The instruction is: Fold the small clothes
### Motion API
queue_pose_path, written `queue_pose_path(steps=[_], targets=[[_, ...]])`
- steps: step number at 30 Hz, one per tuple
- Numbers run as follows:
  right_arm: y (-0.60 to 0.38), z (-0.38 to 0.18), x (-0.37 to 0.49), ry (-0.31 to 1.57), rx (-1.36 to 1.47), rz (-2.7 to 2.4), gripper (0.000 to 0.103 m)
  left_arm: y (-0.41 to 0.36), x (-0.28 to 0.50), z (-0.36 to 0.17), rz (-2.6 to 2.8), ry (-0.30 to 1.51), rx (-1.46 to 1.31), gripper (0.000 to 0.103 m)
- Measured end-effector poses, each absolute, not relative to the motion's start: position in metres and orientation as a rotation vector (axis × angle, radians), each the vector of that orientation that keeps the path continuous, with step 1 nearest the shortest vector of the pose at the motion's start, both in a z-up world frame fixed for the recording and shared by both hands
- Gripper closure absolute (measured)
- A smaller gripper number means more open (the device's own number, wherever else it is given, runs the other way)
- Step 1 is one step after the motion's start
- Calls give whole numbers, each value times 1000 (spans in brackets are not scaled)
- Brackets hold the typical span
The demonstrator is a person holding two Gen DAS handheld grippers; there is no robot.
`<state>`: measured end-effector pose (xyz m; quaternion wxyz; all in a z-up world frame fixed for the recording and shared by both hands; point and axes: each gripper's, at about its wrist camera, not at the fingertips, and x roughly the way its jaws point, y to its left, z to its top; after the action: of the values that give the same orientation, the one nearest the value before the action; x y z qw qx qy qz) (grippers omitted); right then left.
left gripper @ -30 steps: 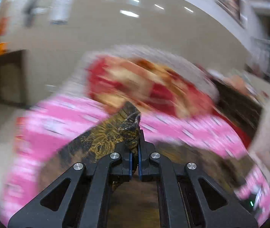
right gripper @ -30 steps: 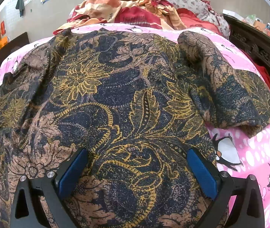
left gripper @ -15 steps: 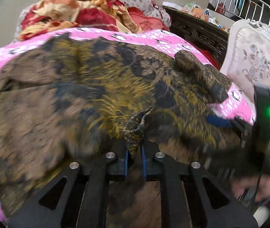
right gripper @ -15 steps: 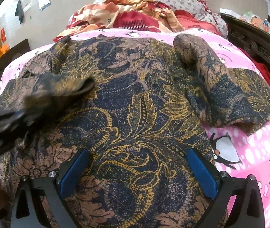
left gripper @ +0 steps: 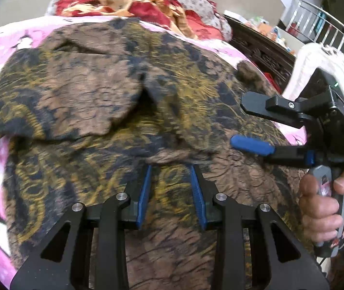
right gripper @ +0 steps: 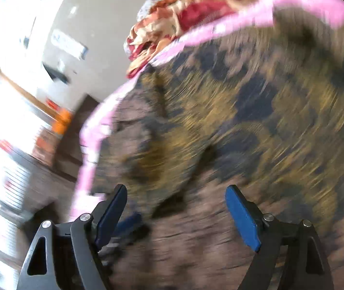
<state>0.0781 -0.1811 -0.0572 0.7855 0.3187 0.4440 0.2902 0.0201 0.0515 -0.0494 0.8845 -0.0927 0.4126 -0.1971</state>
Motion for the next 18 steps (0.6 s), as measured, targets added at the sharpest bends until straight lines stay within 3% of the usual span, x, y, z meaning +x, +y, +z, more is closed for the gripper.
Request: queue_pose_path(steps=[3, 10, 13, 14, 18], targets=[[-165, -70, 86, 987, 713, 638, 27, 65, 13, -52, -342, 844, -220, 71], [-145, -66, 112, 935, 589, 599, 29, 75, 16, -58, -277, 848, -290, 71], [-144, -64, 112, 906, 602, 593, 47, 74, 17, -59, -275, 849, -281, 71], [-146, -65, 112, 901, 622, 600, 63, 74, 17, -59, -276, 849, -285, 71], [-155, -69, 112, 880, 652, 575, 81, 74, 18, -59, -276, 852, -298, 71]])
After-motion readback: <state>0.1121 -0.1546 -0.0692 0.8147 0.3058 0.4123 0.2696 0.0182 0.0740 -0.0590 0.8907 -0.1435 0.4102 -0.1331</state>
